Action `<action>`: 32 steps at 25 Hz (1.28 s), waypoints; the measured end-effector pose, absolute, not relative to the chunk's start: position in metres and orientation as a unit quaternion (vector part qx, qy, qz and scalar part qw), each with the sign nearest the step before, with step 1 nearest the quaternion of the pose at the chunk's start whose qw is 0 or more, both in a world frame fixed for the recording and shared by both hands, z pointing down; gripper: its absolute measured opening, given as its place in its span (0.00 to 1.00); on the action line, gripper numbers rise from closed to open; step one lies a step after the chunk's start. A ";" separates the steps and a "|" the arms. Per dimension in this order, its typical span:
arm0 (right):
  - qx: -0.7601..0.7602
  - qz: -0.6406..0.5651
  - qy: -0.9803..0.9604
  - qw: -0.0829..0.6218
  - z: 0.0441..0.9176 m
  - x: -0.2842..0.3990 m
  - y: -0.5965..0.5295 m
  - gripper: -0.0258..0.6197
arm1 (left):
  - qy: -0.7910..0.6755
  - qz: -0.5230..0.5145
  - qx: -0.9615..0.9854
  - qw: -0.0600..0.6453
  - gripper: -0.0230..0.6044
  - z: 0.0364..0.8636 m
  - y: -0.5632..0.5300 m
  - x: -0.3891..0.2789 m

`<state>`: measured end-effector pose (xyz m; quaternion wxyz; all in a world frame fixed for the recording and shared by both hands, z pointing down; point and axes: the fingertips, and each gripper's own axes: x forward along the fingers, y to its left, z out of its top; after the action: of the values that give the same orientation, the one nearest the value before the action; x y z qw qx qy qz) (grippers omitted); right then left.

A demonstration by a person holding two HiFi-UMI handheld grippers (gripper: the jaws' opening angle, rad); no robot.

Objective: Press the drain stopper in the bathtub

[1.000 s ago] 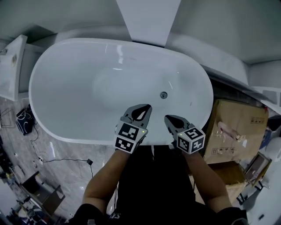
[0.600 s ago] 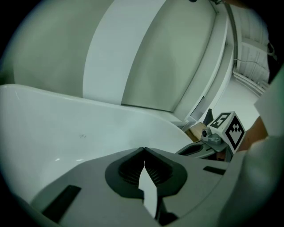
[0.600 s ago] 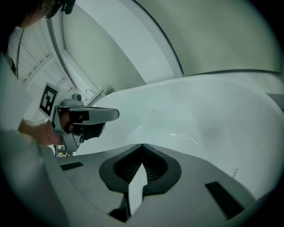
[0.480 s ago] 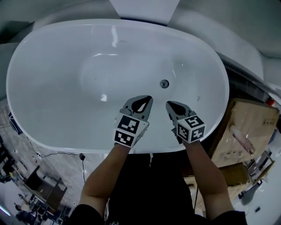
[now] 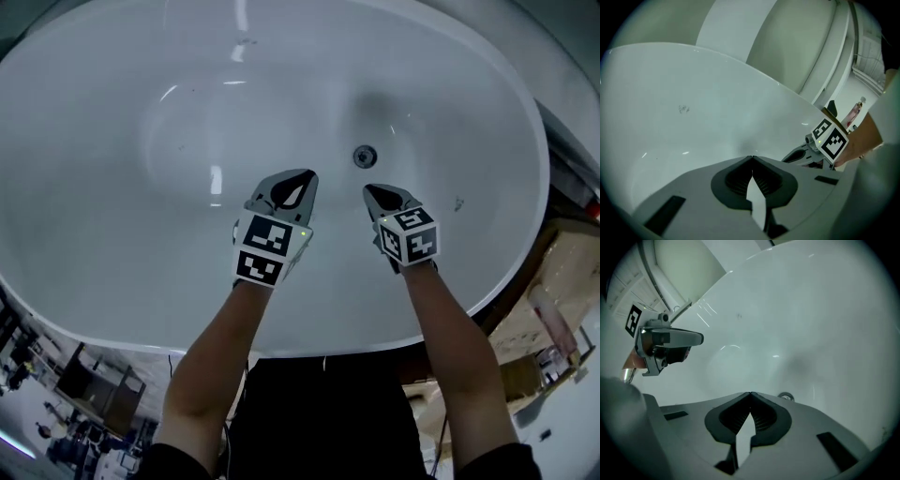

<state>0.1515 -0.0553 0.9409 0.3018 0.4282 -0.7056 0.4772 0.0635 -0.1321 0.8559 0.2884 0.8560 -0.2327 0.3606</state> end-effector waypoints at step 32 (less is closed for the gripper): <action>0.388 0.368 -0.651 0.539 1.158 0.192 -0.069 0.08 | -0.176 0.453 0.802 0.347 0.06 1.073 -0.099 0.041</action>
<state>0.1920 -0.0694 1.1575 0.5388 0.3885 -0.6507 0.3680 0.0409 -0.0994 1.0735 0.3467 0.8023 -0.1764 0.4528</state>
